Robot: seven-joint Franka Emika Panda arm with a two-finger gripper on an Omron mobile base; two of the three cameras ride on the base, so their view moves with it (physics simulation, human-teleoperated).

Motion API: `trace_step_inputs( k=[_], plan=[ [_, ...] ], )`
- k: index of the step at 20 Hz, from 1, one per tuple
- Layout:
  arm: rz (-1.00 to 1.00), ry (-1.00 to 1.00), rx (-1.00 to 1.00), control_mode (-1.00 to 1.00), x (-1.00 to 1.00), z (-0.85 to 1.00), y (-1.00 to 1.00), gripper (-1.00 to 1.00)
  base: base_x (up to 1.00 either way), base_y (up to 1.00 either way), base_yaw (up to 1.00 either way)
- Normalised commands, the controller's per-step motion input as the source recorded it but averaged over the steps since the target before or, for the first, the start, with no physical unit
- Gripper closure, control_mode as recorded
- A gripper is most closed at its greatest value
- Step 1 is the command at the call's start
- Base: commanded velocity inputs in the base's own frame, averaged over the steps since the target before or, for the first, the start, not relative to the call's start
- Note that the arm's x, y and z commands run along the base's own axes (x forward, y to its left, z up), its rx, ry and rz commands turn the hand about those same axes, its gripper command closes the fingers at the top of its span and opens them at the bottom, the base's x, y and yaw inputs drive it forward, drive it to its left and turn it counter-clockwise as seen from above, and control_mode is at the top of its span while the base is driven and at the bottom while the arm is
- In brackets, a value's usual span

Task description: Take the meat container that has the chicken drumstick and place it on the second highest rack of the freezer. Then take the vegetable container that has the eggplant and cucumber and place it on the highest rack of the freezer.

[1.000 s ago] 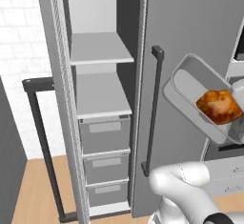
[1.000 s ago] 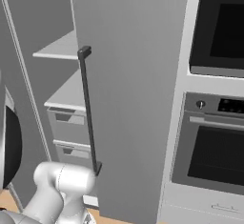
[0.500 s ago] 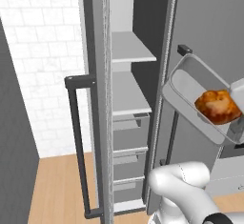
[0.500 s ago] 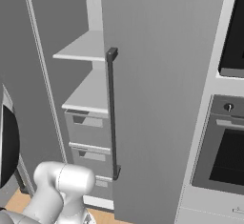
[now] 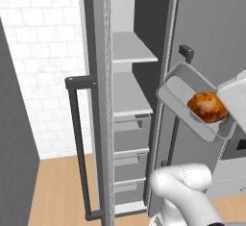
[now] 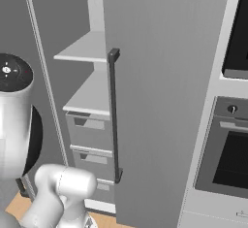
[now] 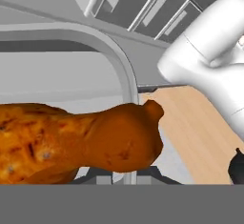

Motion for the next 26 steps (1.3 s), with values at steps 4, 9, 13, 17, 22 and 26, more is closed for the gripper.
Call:
trace_step_inputs(
  k=[4, 9, 13, 17, 22, 26],
  plan=[
    [-0.31, 0.06, -0.14, -1.00, 0.70, -0.51, 0.66, 1.00, 0.00, 0.00, 0.00],
    [-0.58, 0.04, -0.06, -1.00, 0.40, -0.39, 0.58, 1.00, 0.00, 0.00, 0.00],
    [-0.43, 0.05, 0.31, -1.00, 0.03, -0.09, -0.05, 1.00, 0.00, 0.00, 0.00],
    [-0.03, 0.01, 0.45, -1.00, 0.01, 0.00, -0.33, 1.00, 0.00, 0.00, 0.00],
    [0.00, 0.00, 0.03, -1.00, 0.30, -0.13, -0.02, 1.00, 0.00, 0.00, 0.00],
    [0.00, 0.00, -0.04, -1.00, 0.64, -0.29, 0.00, 1.00, 0.00, 0.00, 0.00]
  ],
)
